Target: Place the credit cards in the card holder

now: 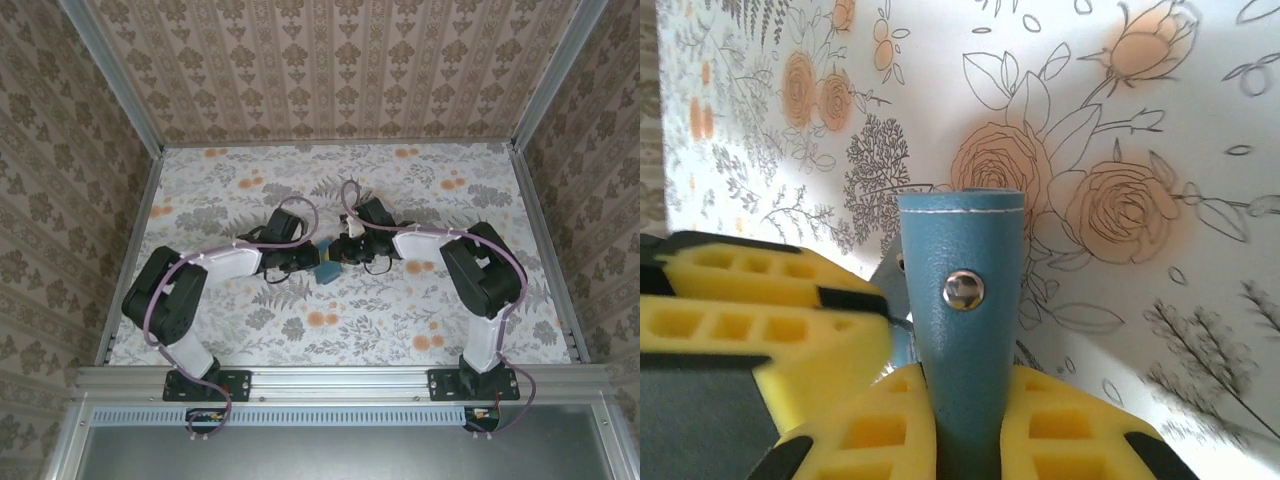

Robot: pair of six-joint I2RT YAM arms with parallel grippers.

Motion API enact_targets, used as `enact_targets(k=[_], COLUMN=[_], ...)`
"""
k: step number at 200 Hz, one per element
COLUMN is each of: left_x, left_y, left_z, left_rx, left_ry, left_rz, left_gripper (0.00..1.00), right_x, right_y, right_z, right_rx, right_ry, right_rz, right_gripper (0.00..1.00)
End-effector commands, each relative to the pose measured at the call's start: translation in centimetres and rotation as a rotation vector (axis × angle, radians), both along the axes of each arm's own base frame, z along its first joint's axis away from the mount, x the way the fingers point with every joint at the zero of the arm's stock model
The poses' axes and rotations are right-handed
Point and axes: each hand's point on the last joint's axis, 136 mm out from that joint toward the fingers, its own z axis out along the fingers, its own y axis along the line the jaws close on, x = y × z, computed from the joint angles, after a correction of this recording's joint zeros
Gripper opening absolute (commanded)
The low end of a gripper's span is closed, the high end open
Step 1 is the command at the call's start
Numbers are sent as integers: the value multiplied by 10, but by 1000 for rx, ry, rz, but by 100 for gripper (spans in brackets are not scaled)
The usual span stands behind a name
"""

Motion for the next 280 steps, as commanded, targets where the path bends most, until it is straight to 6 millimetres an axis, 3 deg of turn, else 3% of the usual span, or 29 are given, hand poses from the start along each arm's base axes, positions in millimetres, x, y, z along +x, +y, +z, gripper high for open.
enact_targets(k=[1,22,48,65,82,104,115,155,197,223,249,280], left_x=[11,14,12,12,12,11,15,11,10,9,6,5], left_y=[31,54,78,88,93,89,96,103,111,111,114,105], left_z=[25,41,44,40,33,30,30,22,14,14,12,9], left_rx=[27,36,51,57,52,28,20,22,-3,-3,-4,-35], left_ry=[-79,-142,-171,-176,-163,-148,-142,-126,-107,-99,-93,-84], left_rz=[111,176,239,267,279,261,285,297,327,320,327,286], left_gripper=[22,24,25,26,26,26,26,26,26,26,26,26], right_x=[4,5,0,-6,-11,-17,-20,-31,-43,-49,-55,-48], right_y=[-35,-72,-109,-115,-113,-99,-90,-33,18,36,50,42], right_z=[39,67,98,109,107,89,78,41,12,15,33,55], right_rx=[-215,-410,-658,-777,-864,-922,-947,-977,-978,-898,-725,-569], right_ry=[-179,-299,-413,-466,-498,-492,-484,-491,-532,-531,-523,-483], right_rz=[22,-11,-32,-1,36,93,125,249,333,336,323,266], right_gripper=[9,10,10,10,11,13,14,18,39,51,56,56])
